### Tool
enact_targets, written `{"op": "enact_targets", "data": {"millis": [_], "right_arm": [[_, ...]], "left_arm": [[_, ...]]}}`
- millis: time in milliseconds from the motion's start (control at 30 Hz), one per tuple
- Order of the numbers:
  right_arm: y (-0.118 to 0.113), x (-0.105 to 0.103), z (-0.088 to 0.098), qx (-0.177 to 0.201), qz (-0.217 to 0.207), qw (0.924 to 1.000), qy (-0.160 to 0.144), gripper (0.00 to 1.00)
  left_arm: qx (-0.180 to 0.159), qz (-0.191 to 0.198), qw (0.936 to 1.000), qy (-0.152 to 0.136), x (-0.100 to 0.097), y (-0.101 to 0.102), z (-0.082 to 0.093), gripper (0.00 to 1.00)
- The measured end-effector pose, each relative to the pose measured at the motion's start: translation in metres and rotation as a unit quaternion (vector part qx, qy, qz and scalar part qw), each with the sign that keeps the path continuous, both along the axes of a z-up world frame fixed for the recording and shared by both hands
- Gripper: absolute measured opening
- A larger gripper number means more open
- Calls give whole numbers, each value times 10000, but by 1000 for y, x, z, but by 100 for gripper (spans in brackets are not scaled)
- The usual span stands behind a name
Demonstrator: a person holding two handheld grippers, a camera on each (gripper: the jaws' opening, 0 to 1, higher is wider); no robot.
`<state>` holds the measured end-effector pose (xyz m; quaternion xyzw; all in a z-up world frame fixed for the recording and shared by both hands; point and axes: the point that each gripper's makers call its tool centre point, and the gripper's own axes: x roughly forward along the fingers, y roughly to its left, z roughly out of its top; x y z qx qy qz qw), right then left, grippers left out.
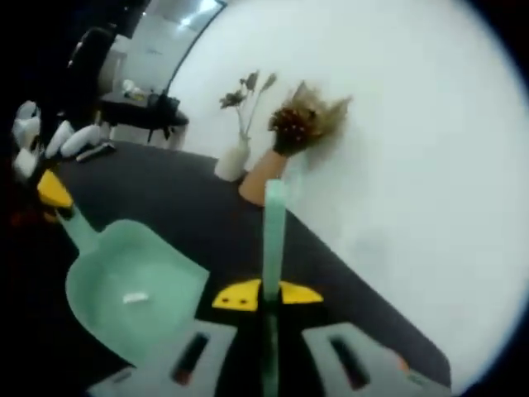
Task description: Pick up the broom and sweep the trash on the tabletop into the dustpan.
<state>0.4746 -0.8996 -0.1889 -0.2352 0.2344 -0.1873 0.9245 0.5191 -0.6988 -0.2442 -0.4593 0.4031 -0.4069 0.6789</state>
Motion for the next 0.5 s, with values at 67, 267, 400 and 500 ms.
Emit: {"op": "enact_targets", "data": {"millis": [67,267,400,500], "right_arm": [[12,5,2,-158,123,9998,48,6],[79,17,17,733,1022,9916,-290,6],[80,8,41,710,1060,9901,-588,6],[65,0,42,249,732,9961,-431,6]], "left_arm": [[0,-37,10000,-8,-2,-2,0,9],[-42,-19,10000,65,-2,-2,-5,9],[-69,-16,9999,126,9,-2,-7,9],[-77,-11,9999,126,10,-3,-6,9]]}}
